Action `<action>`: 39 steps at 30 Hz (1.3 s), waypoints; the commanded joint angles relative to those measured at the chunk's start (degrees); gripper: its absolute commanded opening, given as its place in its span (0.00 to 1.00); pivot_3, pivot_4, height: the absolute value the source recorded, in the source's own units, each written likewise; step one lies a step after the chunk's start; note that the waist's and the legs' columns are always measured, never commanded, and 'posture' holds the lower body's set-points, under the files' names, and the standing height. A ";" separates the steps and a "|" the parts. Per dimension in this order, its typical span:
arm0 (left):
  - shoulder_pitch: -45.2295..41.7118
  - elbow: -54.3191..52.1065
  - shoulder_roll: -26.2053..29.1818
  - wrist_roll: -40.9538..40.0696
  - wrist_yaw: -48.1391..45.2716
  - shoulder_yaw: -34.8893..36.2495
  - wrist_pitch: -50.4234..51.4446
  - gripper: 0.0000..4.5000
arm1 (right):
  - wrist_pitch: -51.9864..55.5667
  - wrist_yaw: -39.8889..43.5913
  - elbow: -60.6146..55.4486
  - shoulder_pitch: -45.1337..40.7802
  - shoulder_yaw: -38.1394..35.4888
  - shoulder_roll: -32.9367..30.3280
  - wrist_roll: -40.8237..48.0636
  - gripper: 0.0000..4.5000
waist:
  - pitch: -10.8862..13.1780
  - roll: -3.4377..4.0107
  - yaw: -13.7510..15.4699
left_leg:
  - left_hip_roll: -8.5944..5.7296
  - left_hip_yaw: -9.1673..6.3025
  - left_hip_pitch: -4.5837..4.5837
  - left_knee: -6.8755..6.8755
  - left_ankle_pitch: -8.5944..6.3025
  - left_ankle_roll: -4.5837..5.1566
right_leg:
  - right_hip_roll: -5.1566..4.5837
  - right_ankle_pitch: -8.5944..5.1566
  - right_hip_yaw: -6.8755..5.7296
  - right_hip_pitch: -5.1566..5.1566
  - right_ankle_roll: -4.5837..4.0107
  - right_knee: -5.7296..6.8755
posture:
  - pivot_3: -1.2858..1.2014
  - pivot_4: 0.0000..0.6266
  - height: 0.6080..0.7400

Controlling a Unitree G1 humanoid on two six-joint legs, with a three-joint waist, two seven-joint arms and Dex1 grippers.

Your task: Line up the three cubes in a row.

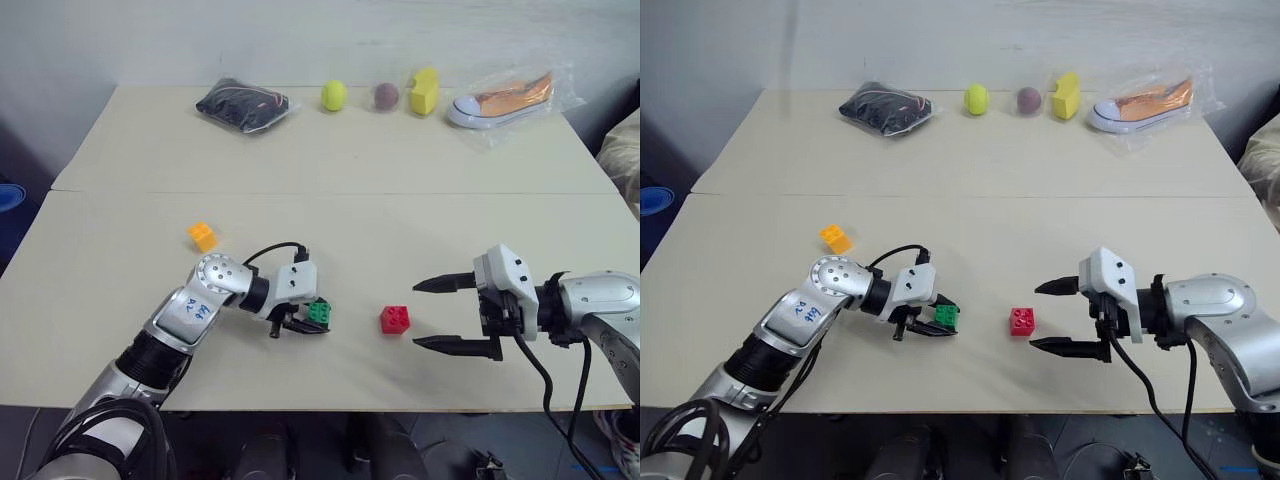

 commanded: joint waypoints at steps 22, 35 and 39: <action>44.23 -13.13 8.35 -15.78 13.96 62.31 7.39 0.99 | 1.68 4.89 6.75 -19.28 6.29 6.29 4.03 1.00 | -0.04 -0.07 -0.18 | 0.02 -0.38 -0.02 -0.08 -0.04 -0.08 | -0.29 -0.04 -0.27 0.08 -0.07 -0.15 | 0.52 0.24 1.00; 10.83 17.52 16.99 -7.06 9.90 37.70 -4.81 0.99 | 6.26 5.02 4.51 -19.58 4.52 4.73 7.42 1.00 | -0.08 -0.14 -1.37 | -0.07 -0.29 -0.18 -0.15 -0.04 -0.03 | -0.27 -0.02 -0.55 0.01 -0.03 0.09 | 0.52 0.24 1.00; 0.41 29.91 15.54 -3.32 9.30 31.38 -8.84 0.99 | 5.77 2.54 1.64 -17.71 3.53 5.06 7.14 1.00 | -0.09 -0.16 -1.52 | -0.04 -0.14 -0.18 -0.11 -0.04 -0.03 | -0.11 0.00 -0.77 -0.05 0.00 0.14 | 0.52 0.24 1.00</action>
